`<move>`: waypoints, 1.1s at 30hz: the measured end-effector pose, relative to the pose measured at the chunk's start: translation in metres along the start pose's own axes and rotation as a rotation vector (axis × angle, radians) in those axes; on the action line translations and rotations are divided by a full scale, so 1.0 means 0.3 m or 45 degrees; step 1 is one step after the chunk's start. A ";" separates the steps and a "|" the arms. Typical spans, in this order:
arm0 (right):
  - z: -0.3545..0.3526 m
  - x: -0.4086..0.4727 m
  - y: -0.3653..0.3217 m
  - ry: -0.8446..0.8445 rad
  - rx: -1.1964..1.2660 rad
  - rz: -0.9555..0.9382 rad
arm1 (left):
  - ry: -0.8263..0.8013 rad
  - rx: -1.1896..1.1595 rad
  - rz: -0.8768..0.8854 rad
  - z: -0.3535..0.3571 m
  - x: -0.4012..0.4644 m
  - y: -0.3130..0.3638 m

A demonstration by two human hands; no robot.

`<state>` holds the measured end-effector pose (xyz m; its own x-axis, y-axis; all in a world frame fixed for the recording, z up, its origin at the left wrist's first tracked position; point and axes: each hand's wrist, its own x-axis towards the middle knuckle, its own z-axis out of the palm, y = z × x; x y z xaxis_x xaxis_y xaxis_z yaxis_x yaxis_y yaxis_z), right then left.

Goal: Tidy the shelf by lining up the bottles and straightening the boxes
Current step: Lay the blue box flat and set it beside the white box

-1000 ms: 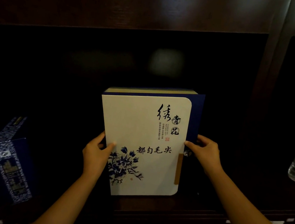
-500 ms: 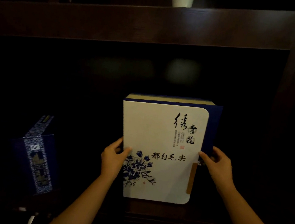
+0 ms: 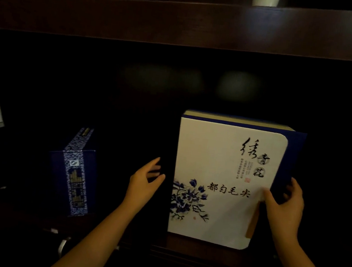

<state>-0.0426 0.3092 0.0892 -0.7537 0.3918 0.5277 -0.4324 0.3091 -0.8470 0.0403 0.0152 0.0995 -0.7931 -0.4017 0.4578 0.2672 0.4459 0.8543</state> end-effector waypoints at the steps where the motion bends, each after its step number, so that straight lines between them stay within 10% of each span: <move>1: 0.006 -0.013 -0.016 0.047 0.001 -0.002 | -0.024 -0.010 0.022 -0.048 0.005 -0.012; 7: 0.139 -0.189 -0.166 0.181 -0.039 -0.298 | -0.178 0.058 0.149 -0.382 0.060 -0.099; 16: 0.736 -0.573 -0.534 -0.489 -0.022 -0.661 | 0.081 0.779 0.456 -0.884 0.283 -0.166; 24: 1.187 -0.829 -0.645 -0.888 -0.622 -0.692 | -0.834 1.388 0.195 -1.088 0.496 -0.329; 33: 1.286 -0.853 -0.667 -0.617 -0.839 -0.680 | -0.844 1.322 0.434 -1.034 0.576 -0.365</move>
<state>0.0458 -0.1872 0.0993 -0.7242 -0.2938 0.6238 -0.5241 0.8225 -0.2211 0.0437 -0.3512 0.1615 -0.9691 0.1966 0.1488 0.1972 0.9803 -0.0113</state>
